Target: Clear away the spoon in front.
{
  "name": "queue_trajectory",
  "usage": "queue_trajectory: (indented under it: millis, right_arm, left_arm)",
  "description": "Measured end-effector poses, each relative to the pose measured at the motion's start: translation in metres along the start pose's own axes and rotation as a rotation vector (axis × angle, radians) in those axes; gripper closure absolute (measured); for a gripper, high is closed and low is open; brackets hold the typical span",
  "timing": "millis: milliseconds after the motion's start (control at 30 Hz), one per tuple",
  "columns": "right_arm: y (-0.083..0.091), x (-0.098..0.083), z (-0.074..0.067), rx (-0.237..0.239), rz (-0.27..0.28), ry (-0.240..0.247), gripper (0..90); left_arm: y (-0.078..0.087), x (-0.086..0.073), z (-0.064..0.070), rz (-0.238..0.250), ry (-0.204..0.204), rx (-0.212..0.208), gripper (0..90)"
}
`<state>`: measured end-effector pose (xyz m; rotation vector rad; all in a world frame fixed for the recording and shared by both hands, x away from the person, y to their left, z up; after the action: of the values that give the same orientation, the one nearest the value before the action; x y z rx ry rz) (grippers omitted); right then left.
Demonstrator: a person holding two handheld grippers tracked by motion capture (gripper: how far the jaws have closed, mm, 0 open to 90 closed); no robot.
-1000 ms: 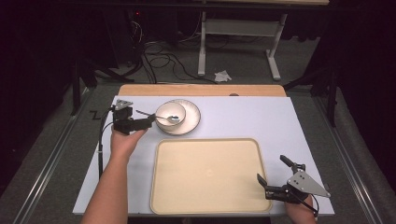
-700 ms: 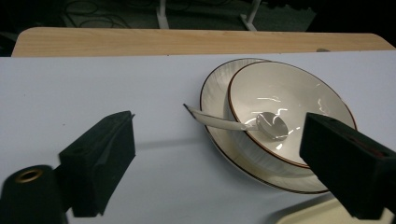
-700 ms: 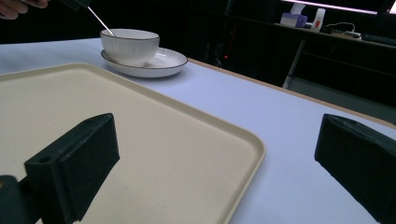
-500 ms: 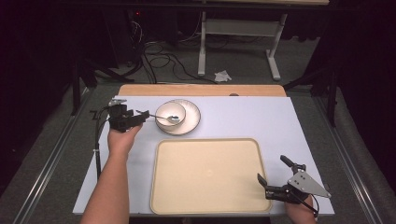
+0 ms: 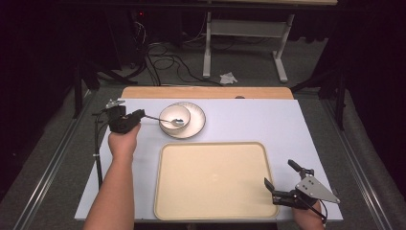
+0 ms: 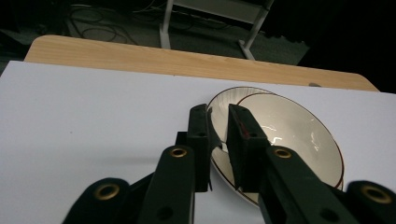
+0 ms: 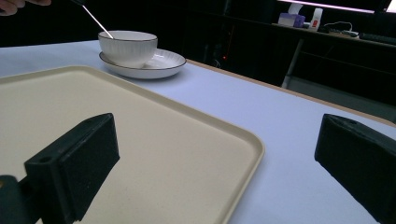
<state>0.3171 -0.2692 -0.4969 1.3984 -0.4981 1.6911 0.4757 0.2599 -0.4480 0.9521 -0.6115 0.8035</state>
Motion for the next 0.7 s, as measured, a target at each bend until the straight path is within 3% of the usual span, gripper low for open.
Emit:
queue_trajectory:
  millis: [67, 300, 533, 700]
  right_arm:
    - [0.000, 0.000, 0.000, 0.000, 0.001, 0.000, 0.5]
    - [0.000, 0.000, -0.001, 0.000, -0.005, -0.002, 0.5]
    - [0.000, 0.001, -0.001, 0.000, 0.000, 0.009, 0.5]
    - [0.000, 0.000, -0.001, -0.002, -0.004, -0.002, 0.5]
  left_arm:
    - [0.002, 0.000, 0.000, -0.001, 0.012, -0.024, 84.6]
    - [0.009, 0.000, 0.009, 0.010, -0.005, -0.096, 89.4]
    - [0.017, -0.004, 0.023, 0.045, -0.093, -0.084, 90.0]
    - [0.023, -0.004, 0.032, 0.080, -0.116, -0.092, 90.0]
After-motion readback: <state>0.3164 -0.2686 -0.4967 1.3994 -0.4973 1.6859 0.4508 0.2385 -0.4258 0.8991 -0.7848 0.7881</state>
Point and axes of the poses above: each handheld gripper's, and its own axes: y roughly backward along the jaws, x roughly out of its top, z roughly to its right, the point moved 2 cm from there along -y, roughly forward along the jaws, and after that the axes turned 9 degrees about y, right-handed, at the moved point
